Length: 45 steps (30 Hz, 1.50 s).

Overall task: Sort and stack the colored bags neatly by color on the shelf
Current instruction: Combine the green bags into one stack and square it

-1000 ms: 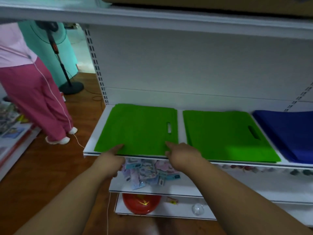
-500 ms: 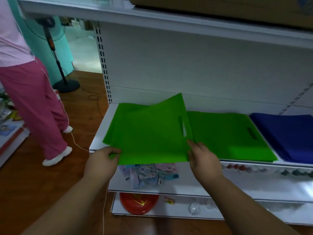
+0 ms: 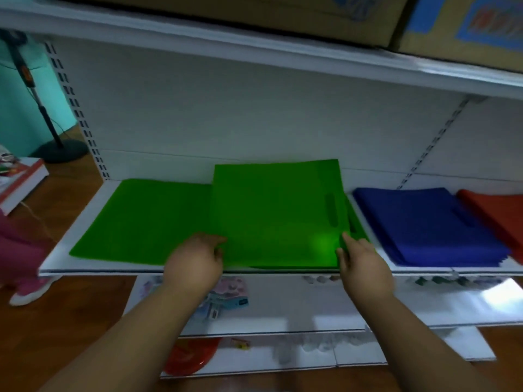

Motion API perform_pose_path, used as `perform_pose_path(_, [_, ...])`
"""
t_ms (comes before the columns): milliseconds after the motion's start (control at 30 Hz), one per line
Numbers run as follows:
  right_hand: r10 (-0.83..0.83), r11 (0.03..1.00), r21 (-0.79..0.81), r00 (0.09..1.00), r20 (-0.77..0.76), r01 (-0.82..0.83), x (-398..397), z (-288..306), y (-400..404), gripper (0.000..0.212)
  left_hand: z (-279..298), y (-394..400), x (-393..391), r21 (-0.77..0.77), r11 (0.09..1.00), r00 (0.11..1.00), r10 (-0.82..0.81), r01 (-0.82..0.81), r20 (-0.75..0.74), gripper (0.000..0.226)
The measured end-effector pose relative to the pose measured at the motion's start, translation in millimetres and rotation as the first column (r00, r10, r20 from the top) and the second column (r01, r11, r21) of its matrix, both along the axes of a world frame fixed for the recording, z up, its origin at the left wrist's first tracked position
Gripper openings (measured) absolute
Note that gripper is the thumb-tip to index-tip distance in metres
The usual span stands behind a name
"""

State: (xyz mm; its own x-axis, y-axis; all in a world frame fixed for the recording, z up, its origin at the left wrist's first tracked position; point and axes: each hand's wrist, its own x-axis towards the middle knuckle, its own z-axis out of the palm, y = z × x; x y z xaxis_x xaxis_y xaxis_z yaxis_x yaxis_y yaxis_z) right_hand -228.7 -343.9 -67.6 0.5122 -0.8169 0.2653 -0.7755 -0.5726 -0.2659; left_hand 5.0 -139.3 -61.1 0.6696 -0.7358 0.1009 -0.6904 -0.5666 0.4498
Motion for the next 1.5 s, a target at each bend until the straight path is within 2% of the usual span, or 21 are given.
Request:
perform_pose_path(133, [0.008,1.000,0.019,0.992,-0.126,-0.006,-27.9,7.2,-52.1,0.024,-3.3,-50.1,-28.7,0.024,1.000,1.000,0.013,-0.014,0.024,0.036])
perform_pose_path(300, [0.059,0.994,0.106,0.960,-0.273,-0.032,-37.8,2.8,-93.7,0.028,-6.2,-85.4,-46.4,0.175,0.982,0.997,0.067,-0.070,0.023,0.034])
perform_pose_path(500, [0.111,0.986,0.156,0.930,-0.351,-0.058,-41.0,-1.7,-109.6,0.026,-12.3,-102.8,-59.1,0.369,0.922,0.992,0.096,-0.121,0.085,0.030])
perform_pose_path(700, [0.125,0.988,0.130,0.941,-0.315,-0.088,-39.7,8.0,-110.1,0.034,-18.3,-96.3,-64.8,0.262,0.955,0.987,0.114,-0.139,0.110,0.027])
perform_pose_path(833, [0.216,0.965,0.191,0.958,-0.189,-0.180,-16.9,11.4,-85.5,0.040,-11.0,-79.3,-60.6,0.028,0.984,0.985,0.174,-0.174,-0.012,0.032])
perform_pose_path(900, [0.265,0.944,0.236,0.957,-0.118,-0.232,5.2,17.3,-66.9,0.043,-5.8,-62.7,-44.8,0.000,0.975,0.973,0.220,-0.221,-0.071,0.038])
perform_pose_path(1000, [0.391,0.883,0.317,0.917,-0.084,-0.348,50.9,25.4,-26.9,0.047,-1.0,-27.1,-0.9,0.124,0.957,0.944,0.282,-0.263,-0.172,0.048])
perform_pose_path(1100, [0.530,0.803,0.402,0.835,-0.147,-0.439,97.9,28.8,23.0,0.053,3.7,15.3,45.2,0.275,0.926,0.912,0.328,-0.259,-0.245,0.061])
perform_pose_path(1167, [0.575,0.762,0.480,0.796,-0.190,-0.436,127.0,29.0,54.0,0.061,4.9,42.0,71.7,0.354,0.903,0.907,0.342,-0.245,-0.245,0.068])
perform_pose_path(1233, [0.577,0.749,0.539,0.780,-0.244,-0.386,151.4,26.7,79.9,0.069,4.0,63.3,88.9,0.388,0.894,0.902,0.340,-0.223,-0.267,0.071])
perform_pose_path(1333, [0.534,0.749,0.609,0.782,-0.322,-0.261,168.4,16.3,106.4,0.072,-3.1,88.3,91.4,0.340,0.926,0.885,0.293,-0.167,-0.362,0.072])
perform_pose_path(1433, [0.395,0.710,0.688,0.894,-0.212,-0.150,158.8,0.0,120.5,0.069,-19.2,115.6,85.3,0.188,0.962,0.839,0.263,-0.196,-0.476,0.065])
perform_pose_path(1500, [0.308,0.761,0.627,0.943,-0.122,-0.168,150.2,-10.4,129.2,0.058,-28.4,132.2,80.5,0.040,0.959,0.718,0.238,-0.281,-0.654,0.053])
